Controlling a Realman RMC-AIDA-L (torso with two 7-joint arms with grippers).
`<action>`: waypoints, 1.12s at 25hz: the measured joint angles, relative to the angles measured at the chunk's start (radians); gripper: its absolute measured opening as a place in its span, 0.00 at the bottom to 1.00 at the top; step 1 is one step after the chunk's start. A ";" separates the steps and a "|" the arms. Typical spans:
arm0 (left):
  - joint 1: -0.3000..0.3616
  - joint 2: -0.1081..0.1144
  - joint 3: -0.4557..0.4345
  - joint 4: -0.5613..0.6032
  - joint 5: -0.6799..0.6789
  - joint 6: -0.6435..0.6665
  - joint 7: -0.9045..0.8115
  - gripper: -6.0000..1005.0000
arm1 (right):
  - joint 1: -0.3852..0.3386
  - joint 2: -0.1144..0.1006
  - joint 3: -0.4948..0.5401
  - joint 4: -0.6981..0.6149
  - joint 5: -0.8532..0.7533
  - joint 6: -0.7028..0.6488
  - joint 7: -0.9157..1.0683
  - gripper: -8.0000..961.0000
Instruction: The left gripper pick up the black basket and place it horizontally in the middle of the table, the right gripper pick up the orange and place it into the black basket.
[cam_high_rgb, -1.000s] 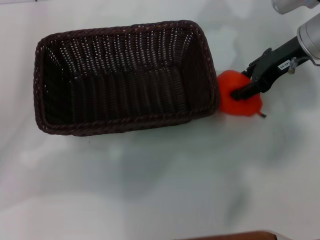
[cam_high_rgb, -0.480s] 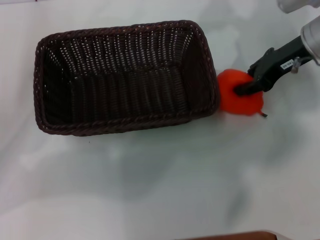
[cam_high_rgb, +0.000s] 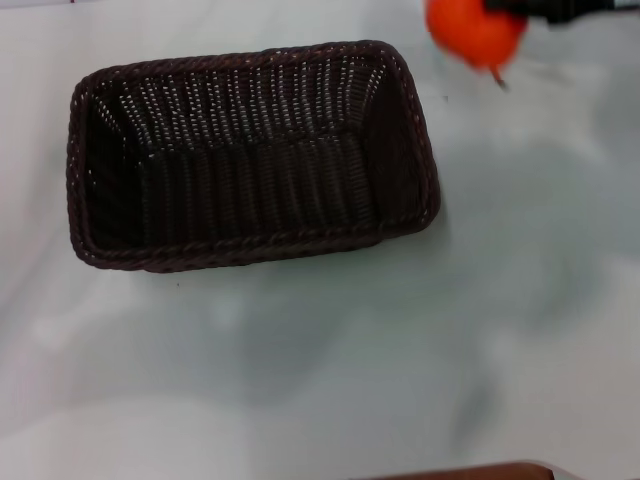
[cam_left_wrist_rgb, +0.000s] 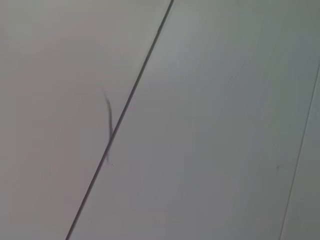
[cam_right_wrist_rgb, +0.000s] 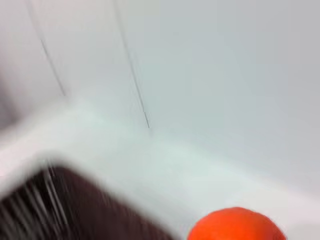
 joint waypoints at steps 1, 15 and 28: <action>0.000 0.000 0.000 0.000 0.000 -0.002 0.000 0.78 | -0.010 0.003 0.001 -0.008 0.081 0.019 -0.018 0.31; -0.003 -0.001 -0.002 0.000 0.000 -0.007 -0.010 0.78 | 0.065 0.102 -0.238 -0.173 0.425 0.103 -0.201 0.34; 0.002 -0.003 -0.006 0.007 -0.008 -0.007 -0.022 0.77 | 0.009 0.121 -0.210 -0.185 0.538 0.096 -0.281 0.76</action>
